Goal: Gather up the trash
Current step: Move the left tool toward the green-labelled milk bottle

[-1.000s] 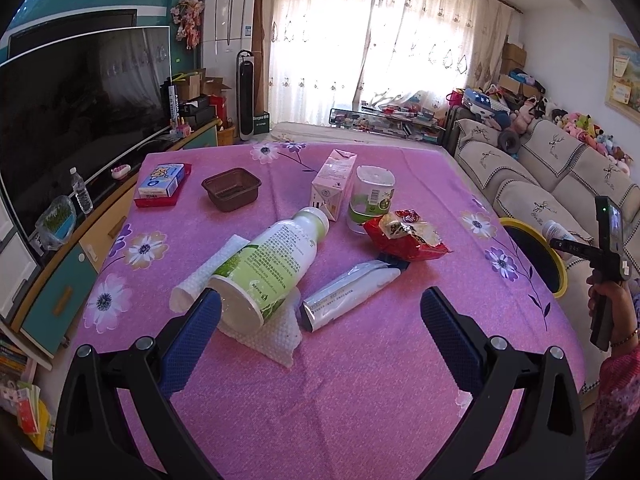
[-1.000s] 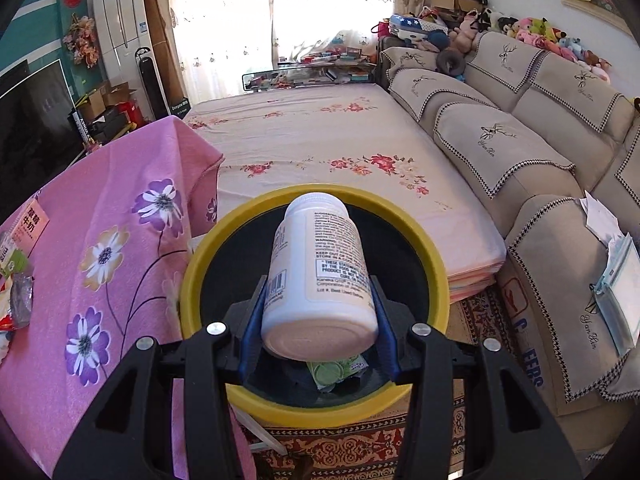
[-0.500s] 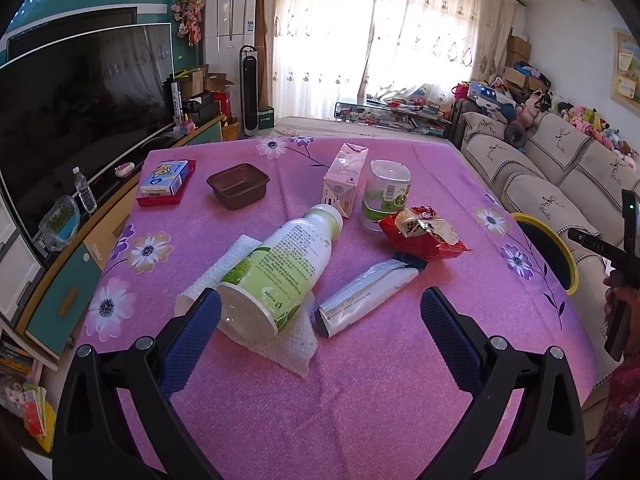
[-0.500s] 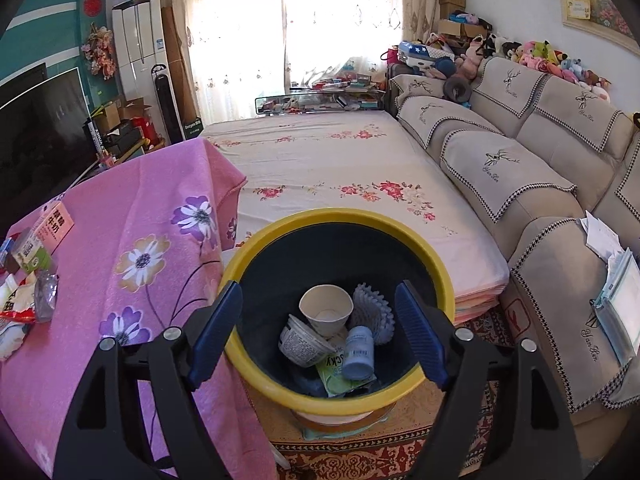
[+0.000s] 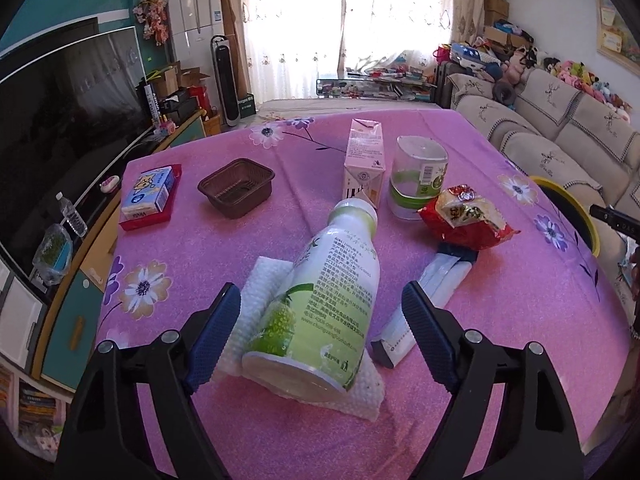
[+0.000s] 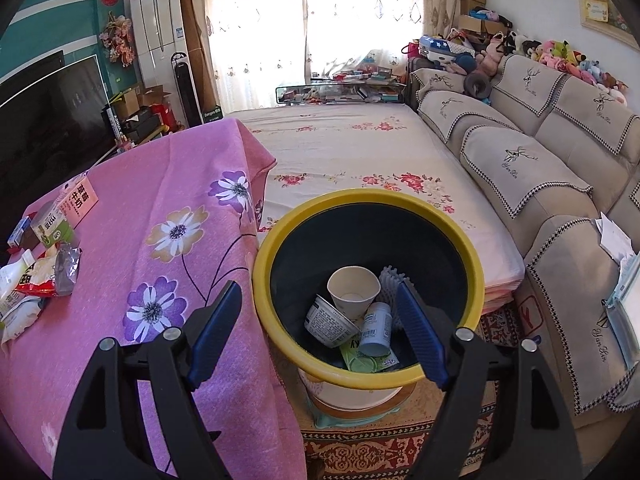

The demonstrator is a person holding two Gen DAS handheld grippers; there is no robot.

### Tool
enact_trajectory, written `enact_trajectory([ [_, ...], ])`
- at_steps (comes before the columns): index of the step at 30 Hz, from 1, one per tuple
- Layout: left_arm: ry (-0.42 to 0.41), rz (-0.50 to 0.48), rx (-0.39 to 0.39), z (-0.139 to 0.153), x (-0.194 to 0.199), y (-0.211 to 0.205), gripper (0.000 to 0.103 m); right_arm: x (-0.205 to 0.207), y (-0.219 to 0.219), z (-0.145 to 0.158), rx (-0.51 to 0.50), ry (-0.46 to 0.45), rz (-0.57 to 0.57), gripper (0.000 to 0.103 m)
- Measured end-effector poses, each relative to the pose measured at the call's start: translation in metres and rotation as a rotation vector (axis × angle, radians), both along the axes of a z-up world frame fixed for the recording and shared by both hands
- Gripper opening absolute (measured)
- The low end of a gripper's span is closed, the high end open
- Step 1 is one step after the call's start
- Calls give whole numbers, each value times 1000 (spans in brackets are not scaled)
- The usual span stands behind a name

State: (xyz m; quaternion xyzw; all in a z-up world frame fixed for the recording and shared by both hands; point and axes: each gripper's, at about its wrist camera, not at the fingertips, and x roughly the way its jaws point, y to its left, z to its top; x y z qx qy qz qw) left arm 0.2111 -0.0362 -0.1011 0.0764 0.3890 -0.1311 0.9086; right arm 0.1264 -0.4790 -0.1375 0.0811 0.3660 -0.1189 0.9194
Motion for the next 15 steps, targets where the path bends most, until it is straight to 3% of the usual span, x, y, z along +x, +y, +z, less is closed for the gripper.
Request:
enact_trajectory([
  [3, 17, -37, 41, -7, 7, -4, 71, 2, 0, -1, 1, 4, -3, 75],
  [10, 10, -90, 151, -17, 18, -18, 70, 7, 4, -5, 7, 19, 8, 75],
  [15, 16, -110, 174, -21, 23, -20, 60, 9, 5, -7, 10, 21, 12, 75],
])
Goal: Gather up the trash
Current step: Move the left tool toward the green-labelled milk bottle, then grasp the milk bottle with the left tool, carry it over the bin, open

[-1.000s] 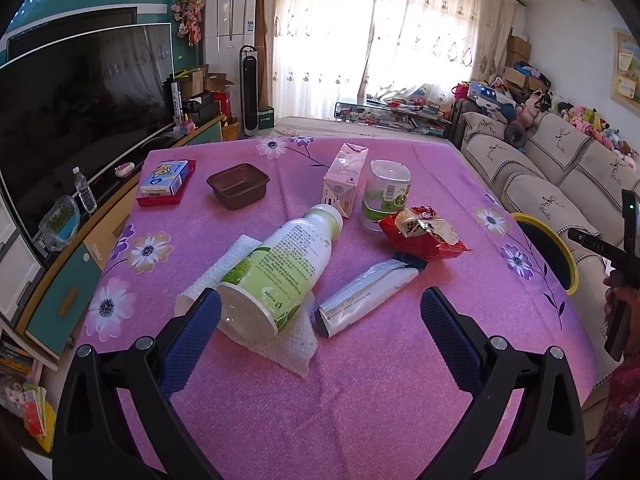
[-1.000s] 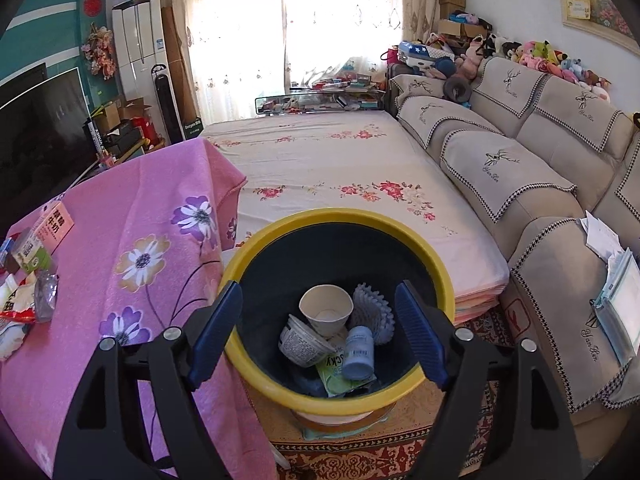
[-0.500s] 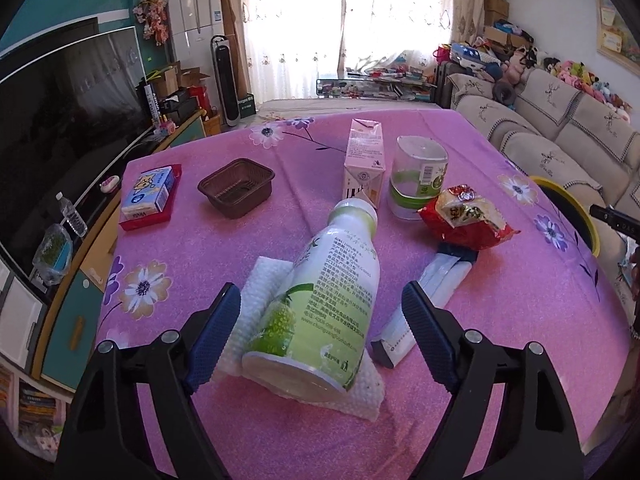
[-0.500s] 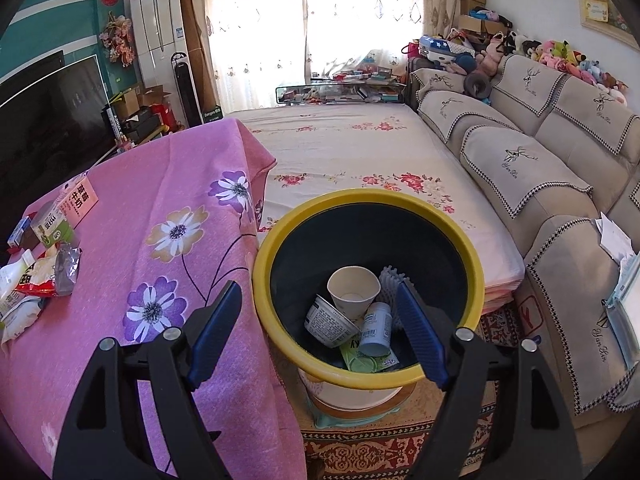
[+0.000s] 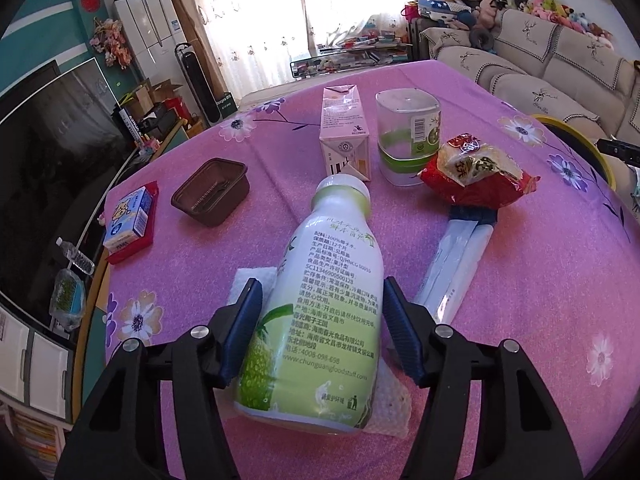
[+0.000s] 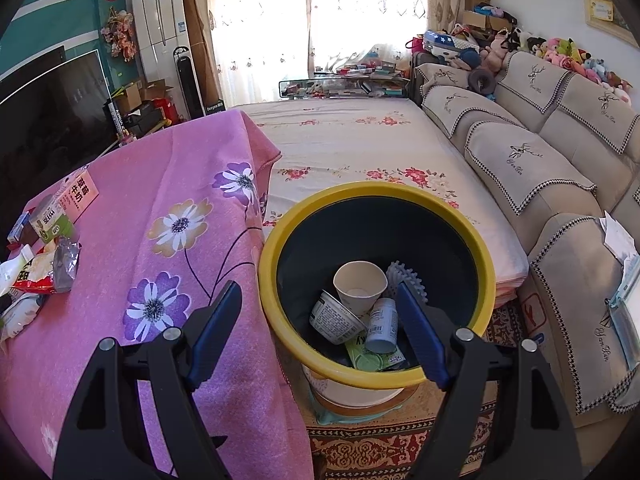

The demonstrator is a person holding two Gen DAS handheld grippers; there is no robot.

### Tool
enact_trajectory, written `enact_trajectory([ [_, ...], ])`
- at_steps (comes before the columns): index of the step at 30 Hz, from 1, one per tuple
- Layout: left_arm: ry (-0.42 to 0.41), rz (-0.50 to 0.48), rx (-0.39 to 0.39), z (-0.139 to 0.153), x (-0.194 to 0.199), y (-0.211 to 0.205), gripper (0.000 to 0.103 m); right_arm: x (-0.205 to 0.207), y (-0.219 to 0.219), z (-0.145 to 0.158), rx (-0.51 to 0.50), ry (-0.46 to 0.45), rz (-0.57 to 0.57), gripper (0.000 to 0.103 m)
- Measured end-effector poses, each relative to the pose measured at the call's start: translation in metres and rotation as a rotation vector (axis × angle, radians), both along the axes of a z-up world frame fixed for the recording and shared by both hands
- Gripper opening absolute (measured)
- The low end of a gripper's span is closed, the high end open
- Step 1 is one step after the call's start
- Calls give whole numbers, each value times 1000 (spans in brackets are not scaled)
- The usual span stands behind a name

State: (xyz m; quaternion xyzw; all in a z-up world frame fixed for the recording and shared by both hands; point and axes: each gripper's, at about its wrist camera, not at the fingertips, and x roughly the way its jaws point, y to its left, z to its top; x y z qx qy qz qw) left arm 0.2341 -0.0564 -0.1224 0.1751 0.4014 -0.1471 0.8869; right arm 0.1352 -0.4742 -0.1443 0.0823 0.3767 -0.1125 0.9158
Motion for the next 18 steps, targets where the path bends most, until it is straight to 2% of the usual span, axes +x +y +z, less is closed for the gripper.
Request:
enact_trajectory([
  [5, -9, 4, -38, 5, -1, 3, 56, 0, 0, -1, 8, 1, 3, 75],
  [8, -27, 8, -71, 17, -8, 7, 52, -2, 0, 0, 10, -1, 6, 75],
  [18, -81, 1, -139, 62, -41, 8, 52, -6, 4, 6, 19, -19, 23, 75],
])
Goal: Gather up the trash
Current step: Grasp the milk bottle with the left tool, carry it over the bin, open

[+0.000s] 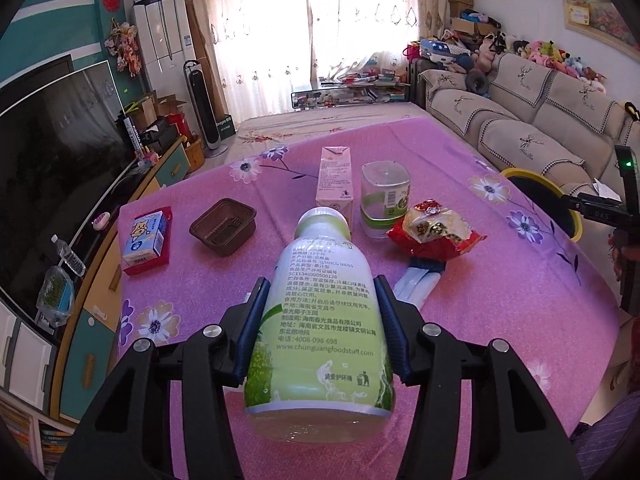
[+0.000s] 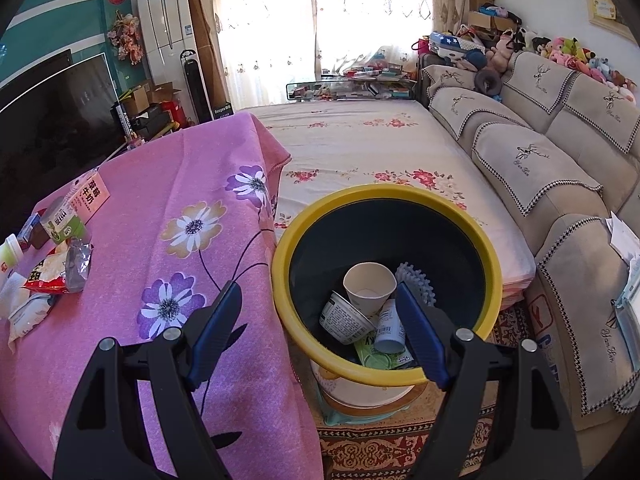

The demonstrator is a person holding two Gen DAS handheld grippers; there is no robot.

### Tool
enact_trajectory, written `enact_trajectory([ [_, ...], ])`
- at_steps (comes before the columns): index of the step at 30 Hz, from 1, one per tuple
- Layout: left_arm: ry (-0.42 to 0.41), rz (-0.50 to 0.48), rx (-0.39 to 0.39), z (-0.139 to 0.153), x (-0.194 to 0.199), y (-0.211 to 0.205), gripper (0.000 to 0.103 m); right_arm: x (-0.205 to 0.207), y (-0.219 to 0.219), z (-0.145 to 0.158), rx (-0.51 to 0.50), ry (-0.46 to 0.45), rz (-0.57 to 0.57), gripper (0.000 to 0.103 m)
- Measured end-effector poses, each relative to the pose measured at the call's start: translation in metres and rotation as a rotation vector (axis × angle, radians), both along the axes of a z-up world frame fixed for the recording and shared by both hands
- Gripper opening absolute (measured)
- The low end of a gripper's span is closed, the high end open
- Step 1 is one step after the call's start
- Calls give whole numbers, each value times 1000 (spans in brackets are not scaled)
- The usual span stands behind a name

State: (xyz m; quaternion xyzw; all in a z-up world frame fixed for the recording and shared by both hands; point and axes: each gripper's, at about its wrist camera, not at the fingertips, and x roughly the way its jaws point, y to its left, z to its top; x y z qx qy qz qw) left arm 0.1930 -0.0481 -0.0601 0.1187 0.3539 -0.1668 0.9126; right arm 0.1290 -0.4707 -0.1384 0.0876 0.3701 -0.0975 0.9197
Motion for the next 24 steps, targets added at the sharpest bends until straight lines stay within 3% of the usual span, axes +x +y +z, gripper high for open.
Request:
enact_trajectory([
  [11, -17, -161, -58, 37, -23, -77, 52, -30, -23, 24, -14, -61, -45, 75],
  [24, 15, -462, -87, 36, 2, -269, 52, -77, -87, 24, -17, -77, -187, 75],
])
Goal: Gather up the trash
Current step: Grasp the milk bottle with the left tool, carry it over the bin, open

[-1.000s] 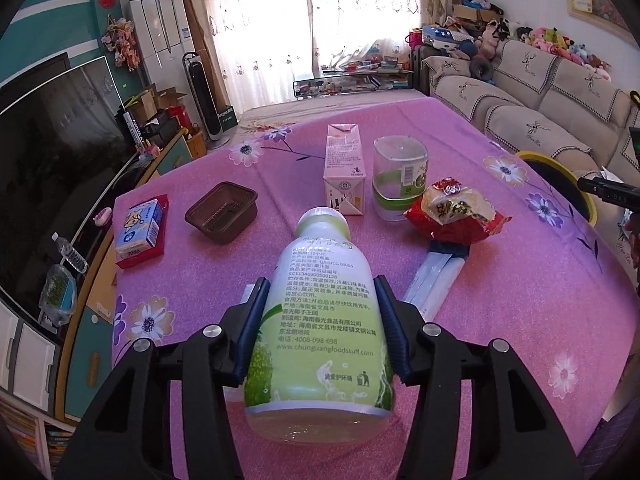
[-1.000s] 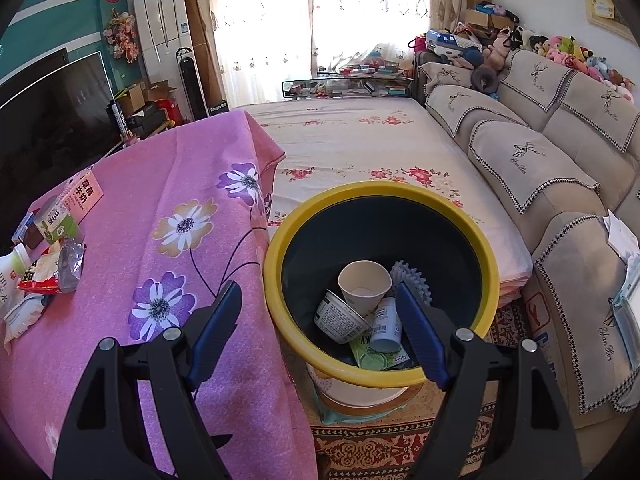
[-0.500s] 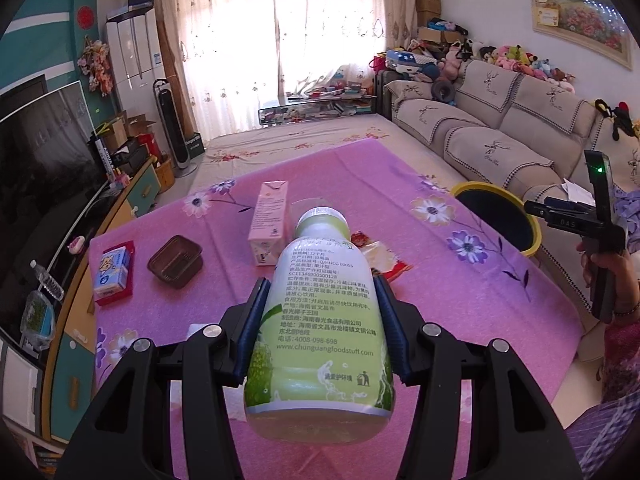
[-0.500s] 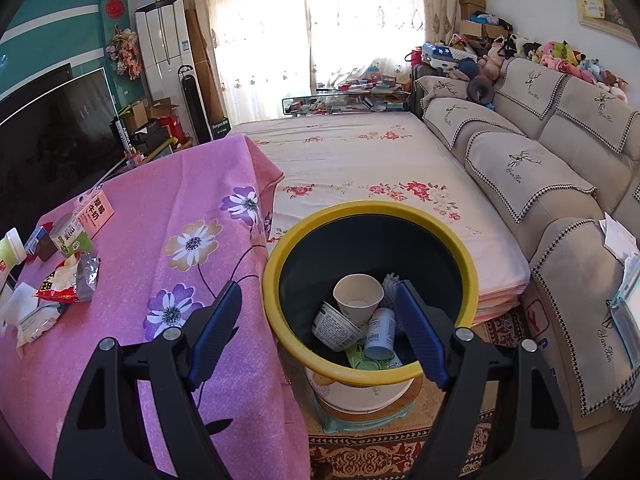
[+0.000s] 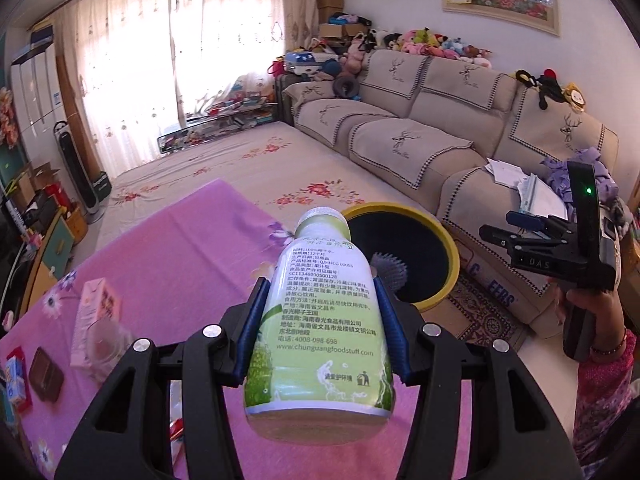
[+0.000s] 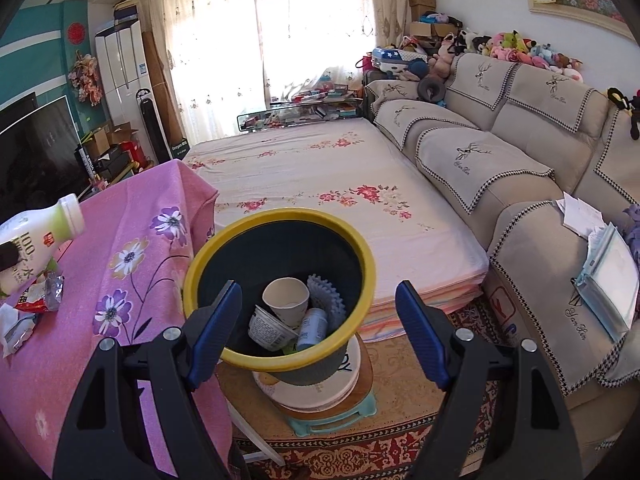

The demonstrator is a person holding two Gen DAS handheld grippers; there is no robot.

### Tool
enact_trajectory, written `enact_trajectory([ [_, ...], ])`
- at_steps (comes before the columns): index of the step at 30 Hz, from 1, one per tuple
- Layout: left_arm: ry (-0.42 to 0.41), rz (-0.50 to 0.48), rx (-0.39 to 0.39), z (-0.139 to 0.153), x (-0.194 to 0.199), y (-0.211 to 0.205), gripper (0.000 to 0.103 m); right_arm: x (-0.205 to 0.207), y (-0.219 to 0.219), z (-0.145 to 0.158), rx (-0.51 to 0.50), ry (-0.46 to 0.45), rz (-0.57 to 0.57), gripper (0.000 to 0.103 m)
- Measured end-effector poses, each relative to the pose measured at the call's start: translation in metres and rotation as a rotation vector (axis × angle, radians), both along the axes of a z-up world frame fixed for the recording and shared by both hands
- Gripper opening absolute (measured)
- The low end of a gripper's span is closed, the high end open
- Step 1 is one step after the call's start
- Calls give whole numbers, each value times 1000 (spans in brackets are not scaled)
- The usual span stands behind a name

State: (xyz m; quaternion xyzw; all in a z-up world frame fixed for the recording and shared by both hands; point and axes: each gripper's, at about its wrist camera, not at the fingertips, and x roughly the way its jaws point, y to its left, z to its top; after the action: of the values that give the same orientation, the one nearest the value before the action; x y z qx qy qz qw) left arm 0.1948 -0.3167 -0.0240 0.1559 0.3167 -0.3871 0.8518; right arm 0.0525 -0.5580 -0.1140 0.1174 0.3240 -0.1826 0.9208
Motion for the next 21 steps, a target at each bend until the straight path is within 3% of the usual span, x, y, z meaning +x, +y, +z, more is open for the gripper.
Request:
enact_trajectory([
  [6, 18, -71, 35, -21, 18, -97, 52, -16, -29, -13, 29, 17, -49, 75],
  [11, 49, -75, 44, -47, 41, -159, 53, -29, -50, -21, 53, 23, -97, 75],
  [12, 41, -60, 32, -48, 45, -165, 64, -31, -53, -22, 55, 25, -103, 75],
  [13, 23, -44, 21, -49, 49, -169, 82, -32, -55, -22, 55, 28, -109, 75],
  [14, -1, -32, 7, -48, 50, -171, 85, -33, -57, -23, 56, 30, -112, 75],
  [18, -44, -16, -26, -33, 43, -165, 86, -32, -56, -22, 58, 30, -107, 75],
  [21, -70, 14, -33, -19, 28, -132, 88, -27, -47, -22, 60, 27, -82, 75],
])
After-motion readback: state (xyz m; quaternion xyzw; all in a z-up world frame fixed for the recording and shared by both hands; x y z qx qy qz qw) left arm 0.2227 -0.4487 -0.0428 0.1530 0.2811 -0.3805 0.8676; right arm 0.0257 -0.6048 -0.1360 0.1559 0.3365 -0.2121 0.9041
